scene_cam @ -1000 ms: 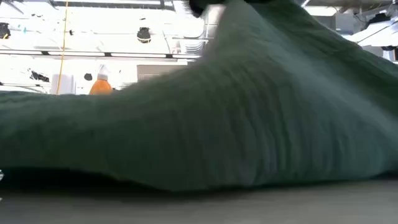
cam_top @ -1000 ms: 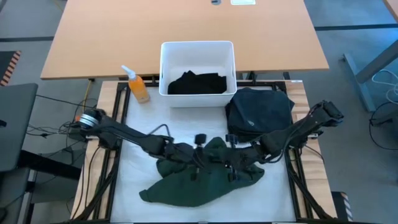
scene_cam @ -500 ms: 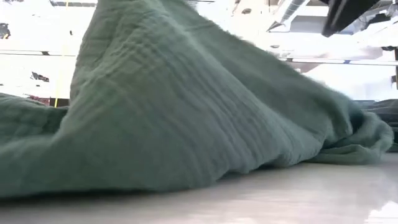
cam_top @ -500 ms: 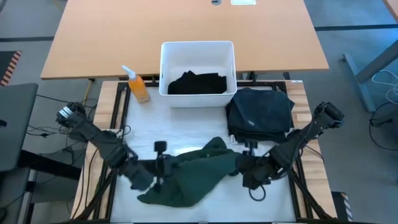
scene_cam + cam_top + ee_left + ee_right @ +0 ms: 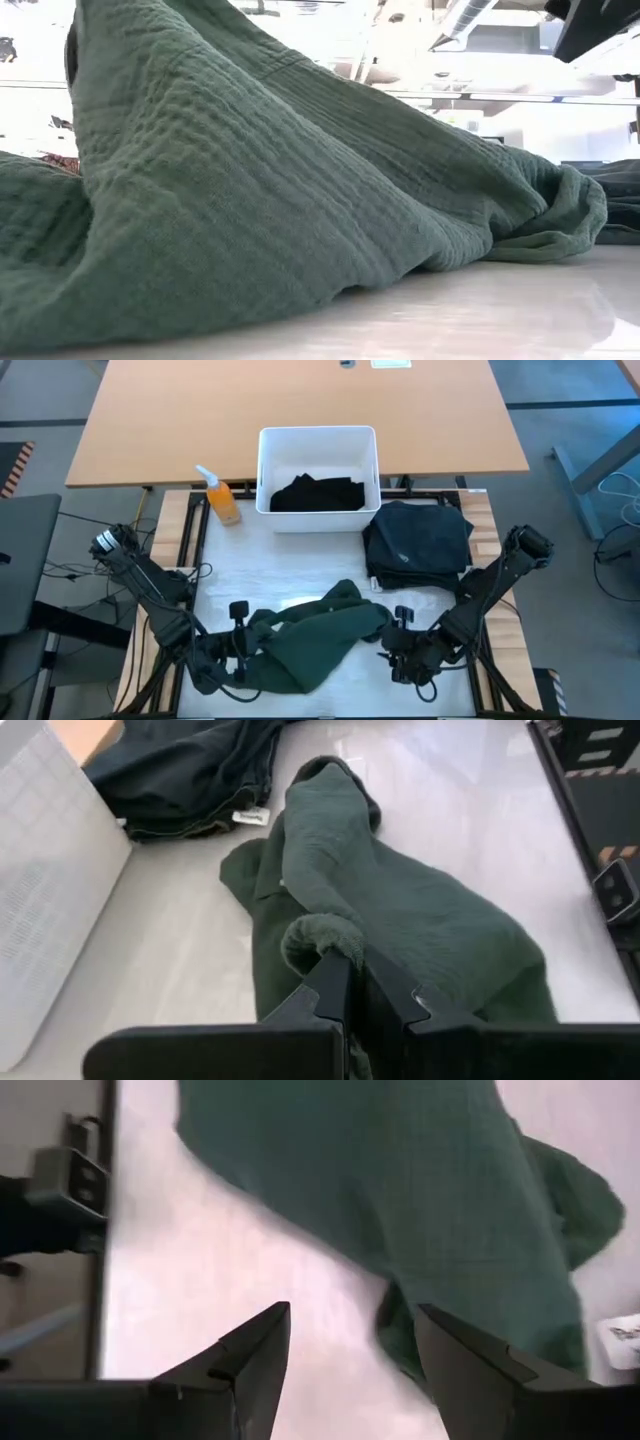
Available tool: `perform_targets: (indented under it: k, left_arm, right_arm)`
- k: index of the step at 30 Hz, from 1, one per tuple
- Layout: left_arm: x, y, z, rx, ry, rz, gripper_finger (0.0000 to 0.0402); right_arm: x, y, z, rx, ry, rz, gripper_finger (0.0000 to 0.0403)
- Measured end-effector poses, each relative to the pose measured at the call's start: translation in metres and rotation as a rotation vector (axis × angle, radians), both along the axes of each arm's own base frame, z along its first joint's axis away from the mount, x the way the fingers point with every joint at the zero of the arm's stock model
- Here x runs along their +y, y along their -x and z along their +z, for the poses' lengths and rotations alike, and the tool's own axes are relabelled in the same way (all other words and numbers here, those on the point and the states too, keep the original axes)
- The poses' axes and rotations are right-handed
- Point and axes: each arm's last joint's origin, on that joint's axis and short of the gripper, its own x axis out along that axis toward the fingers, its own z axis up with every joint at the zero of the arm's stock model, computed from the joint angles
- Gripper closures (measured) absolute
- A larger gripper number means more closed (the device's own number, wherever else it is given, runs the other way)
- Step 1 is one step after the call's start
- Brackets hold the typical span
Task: Fold laundry
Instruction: Fold the green polo shirt from the white laundry organizer
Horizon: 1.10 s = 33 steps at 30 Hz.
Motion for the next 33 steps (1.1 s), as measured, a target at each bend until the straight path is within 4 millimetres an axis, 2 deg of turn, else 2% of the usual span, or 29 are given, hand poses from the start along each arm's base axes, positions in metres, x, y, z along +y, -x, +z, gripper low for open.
perform_targets:
  k: [10, 19, 28, 33]
  left_arm:
    - [-0.013, 0.006, 0.005, -0.070, 0.019, -0.038, 0.0401]
    - [-0.013, 0.006, 0.005, -0.070, 0.003, -0.037, 0.0401]
    - [-0.008, 0.009, 0.008, -0.054, -0.037, -0.051, 0.0401]
    - [-0.003, 0.010, 0.013, -0.063, -0.039, -0.049, 0.0401]
  right_arm:
    - [0.008, 0.002, 0.003, -0.039, -0.046, 0.017, 0.0158]
    - [0.011, 0.004, 0.002, -0.059, -0.052, 0.016, 0.0158]
    - [0.012, 0.035, -0.042, 0.034, -0.037, -0.049, 0.0159]
    - [-0.004, 0.040, -0.062, 0.016, -0.043, -0.256, 0.0159]
